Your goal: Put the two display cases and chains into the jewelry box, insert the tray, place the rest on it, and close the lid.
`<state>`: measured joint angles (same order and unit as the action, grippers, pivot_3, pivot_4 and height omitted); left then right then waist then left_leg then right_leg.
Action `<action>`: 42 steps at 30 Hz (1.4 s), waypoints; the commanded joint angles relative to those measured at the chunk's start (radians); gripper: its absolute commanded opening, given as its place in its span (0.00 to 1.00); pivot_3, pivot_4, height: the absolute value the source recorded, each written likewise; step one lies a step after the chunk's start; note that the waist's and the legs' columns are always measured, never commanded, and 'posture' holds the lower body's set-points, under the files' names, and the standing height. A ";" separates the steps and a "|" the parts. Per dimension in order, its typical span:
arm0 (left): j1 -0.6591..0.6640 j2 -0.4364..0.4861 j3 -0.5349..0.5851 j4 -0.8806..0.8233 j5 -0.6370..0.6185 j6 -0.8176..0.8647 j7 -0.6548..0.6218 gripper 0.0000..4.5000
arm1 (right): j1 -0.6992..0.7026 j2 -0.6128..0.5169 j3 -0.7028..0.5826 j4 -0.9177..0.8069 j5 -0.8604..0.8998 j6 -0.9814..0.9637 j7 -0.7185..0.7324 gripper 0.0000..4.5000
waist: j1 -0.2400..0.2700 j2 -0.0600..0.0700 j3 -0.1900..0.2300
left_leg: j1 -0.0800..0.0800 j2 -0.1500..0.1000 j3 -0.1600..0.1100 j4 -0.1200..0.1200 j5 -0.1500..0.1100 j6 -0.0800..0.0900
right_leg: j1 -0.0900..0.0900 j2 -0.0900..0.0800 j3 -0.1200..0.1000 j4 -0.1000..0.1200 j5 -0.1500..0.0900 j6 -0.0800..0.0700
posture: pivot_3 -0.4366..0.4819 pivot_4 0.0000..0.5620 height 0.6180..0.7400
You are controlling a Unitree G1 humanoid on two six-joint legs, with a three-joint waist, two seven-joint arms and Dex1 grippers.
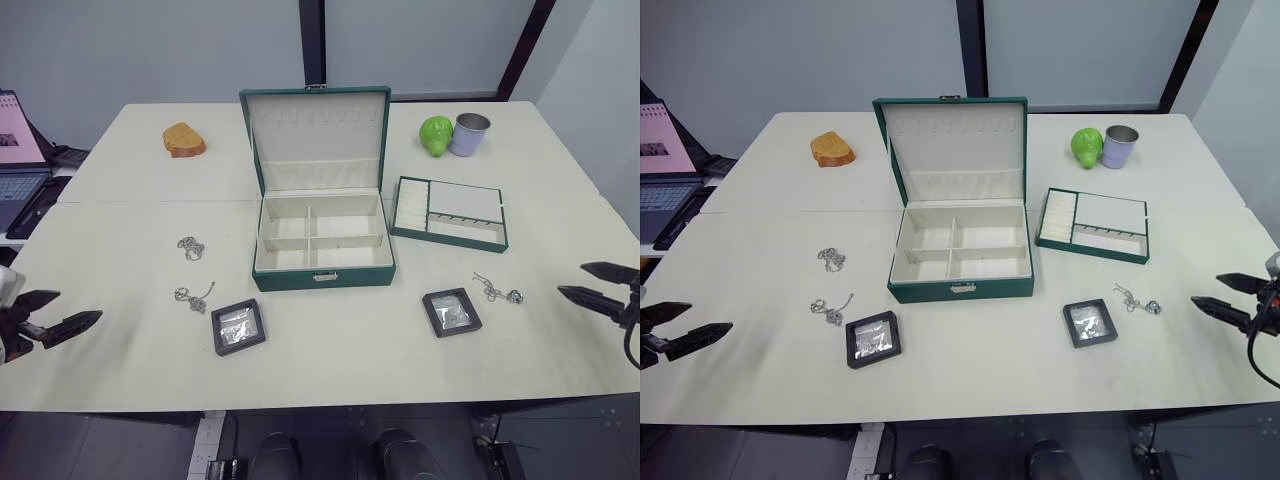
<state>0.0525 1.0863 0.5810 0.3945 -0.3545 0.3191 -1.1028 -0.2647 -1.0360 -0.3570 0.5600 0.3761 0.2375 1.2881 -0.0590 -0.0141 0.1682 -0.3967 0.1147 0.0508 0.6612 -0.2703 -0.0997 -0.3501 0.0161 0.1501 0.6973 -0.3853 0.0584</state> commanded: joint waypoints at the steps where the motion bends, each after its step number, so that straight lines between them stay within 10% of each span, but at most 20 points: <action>1: -0.018 0.043 0.008 -0.001 0.002 -0.027 -0.028 1.00 | -0.026 -0.010 -0.008 -0.005 0.012 -0.008 0.015 0.99 | 0.000 0.000 0.000 | 0.000 0.000 0.000 0.000 0.000 0.000 | 0.000 0.000 0.000 0.000 0.000 0.000 | 0.48 0.27 1.00; 20: 0.068 0.070 -0.212 -0.643 -0.086 0.049 -0.280 1.00 | -0.194 0.059 0.152 -0.961 0.469 0.489 -0.031 0.99 | 0.003 0.000 0.001 | -0.002 0.001 0.001 0.000 0.000 0.000 | -0.002 0.000 0.001 0.000 0.000 0.000 | 0.48 0.27 1.00; 42: 0.142 -0.109 -0.385 -0.710 0.059 -0.047 -0.052 0.96 | -0.267 0.096 0.263 -0.989 0.448 0.468 -0.040 1.00 | 0.003 -0.001 0.001 | -0.002 0.000 -0.001 0.001 -0.002 0.003 | -0.002 0.000 0.001 0.001 0.000 0.000 | 0.48 0.27 1.00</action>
<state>0.1896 0.9814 0.2012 -0.3218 -0.3063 0.2886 -1.1637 -0.5206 -0.9303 -0.0733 -0.4131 0.8098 0.7105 1.2423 -0.0559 -0.0150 0.1688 -0.3986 0.1150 0.0497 0.6623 -0.2724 -0.0962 -0.3523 0.0162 0.1512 0.6979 -0.3853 0.0584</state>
